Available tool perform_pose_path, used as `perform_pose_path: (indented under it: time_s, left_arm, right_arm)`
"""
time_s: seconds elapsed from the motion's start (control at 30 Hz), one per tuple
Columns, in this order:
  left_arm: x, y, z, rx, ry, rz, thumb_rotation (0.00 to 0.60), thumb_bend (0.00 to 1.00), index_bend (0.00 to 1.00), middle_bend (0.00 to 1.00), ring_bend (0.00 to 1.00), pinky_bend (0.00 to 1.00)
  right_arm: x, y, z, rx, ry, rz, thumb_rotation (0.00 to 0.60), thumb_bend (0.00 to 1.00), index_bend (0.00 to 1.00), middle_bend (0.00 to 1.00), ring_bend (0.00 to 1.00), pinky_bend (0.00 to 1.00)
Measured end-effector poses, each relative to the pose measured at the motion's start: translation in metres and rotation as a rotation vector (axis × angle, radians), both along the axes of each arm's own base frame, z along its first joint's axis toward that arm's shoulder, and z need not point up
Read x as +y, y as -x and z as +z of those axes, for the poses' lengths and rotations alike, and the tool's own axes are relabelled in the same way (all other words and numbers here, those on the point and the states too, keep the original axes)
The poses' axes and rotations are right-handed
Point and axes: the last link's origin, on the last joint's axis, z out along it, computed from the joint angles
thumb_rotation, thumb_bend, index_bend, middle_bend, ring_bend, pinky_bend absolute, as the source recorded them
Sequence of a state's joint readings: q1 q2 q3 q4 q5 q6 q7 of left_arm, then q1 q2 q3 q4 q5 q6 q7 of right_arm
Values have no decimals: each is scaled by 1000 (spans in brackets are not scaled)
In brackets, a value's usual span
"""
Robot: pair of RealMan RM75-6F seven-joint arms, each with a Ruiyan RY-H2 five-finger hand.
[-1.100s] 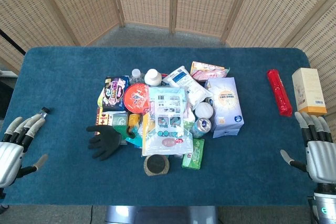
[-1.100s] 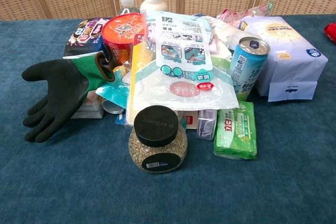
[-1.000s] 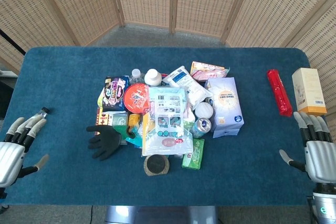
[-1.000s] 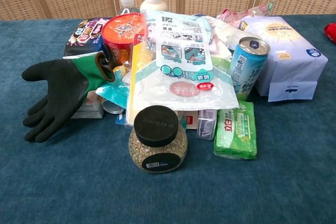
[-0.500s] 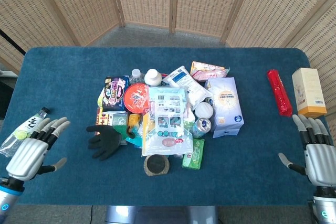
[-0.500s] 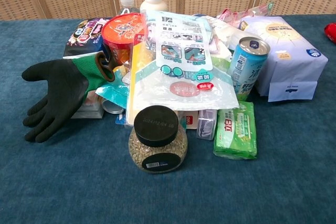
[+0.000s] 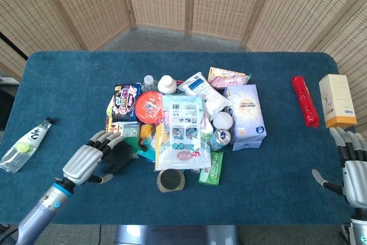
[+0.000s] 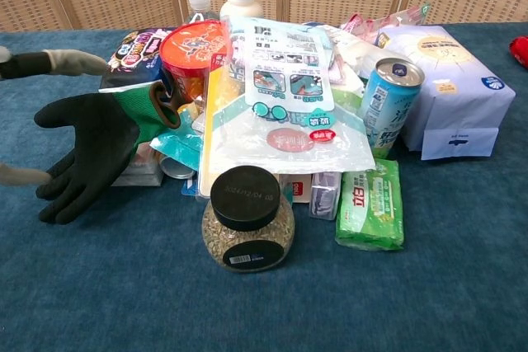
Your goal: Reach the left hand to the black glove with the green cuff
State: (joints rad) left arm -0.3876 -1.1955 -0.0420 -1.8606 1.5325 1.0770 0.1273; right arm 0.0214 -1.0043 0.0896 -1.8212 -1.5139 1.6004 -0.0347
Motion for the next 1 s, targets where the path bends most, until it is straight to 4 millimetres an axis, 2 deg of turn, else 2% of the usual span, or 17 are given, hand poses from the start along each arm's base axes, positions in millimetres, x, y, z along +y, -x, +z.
perform_pose_path:
  time_s: [0.33, 0.4, 0.47, 0.5, 0.57, 0.63, 0.7, 0.73, 0.8, 0.9, 1.0]
  left_arm:
    - [21, 0, -37, 76, 0, 0, 600, 231, 0, 0, 5, 0]
    - [25, 2, -43, 92, -3, -4, 600, 232, 22, 0, 45, 0]
    - [28, 4, -51, 103, -5, -11, 600, 244, 111, 13, 146, 62]
    - [30, 4, -54, 106, -8, -17, 600, 267, 205, 58, 249, 161]
    - [33, 3, -60, 107, -30, -41, 600, 336, 407, 255, 507, 408]
    - [36, 1, -61, 97, -65, -64, 600, 417, 577, 552, 760, 622]
    - [39, -2, -61, 73, -109, -85, 600, 453, 651, 719, 873, 716]
    - [41, -2, -61, 65, -123, -92, 600, 462, 678, 789, 918, 764]
    - [43, 0, -60, 49, -138, -97, 600, 464, 707, 837, 954, 808]
    - [45, -2, -55, -1, -156, -92, 600, 463, 720, 858, 979, 839]
    - [47, -6, -41, -102, -182, -72, 600, 464, 713, 862, 986, 852]
  right_arm:
    - [11, 10, 13, -22, 46, -26, 564, 220, 0, 65, 0, 0]
    - [12, 10, 14, -31, 50, -27, 563, 220, 0, 65, 0, 0]
    - [13, 12, 14, -40, 51, -30, 564, 219, 0, 64, 0, 0]
    - [13, 12, 14, -42, 51, -31, 562, 220, 0, 64, 0, 0]
    - [14, 12, 14, -43, 50, -31, 558, 221, 0, 66, 0, 0]
    - [16, 13, 15, -52, 52, -31, 560, 221, 0, 69, 0, 0]
    - [18, 13, 17, -57, 58, -32, 562, 221, 0, 70, 0, 0]
    - [18, 13, 17, -59, 63, -31, 562, 221, 0, 70, 0, 0]
    - [19, 12, 19, -60, 71, -27, 564, 220, 0, 71, 0, 0]
    - [19, 12, 19, -63, 73, -26, 560, 221, 0, 73, 0, 0]
    - [18, 12, 17, -63, 61, -30, 566, 219, 0, 74, 0, 0]
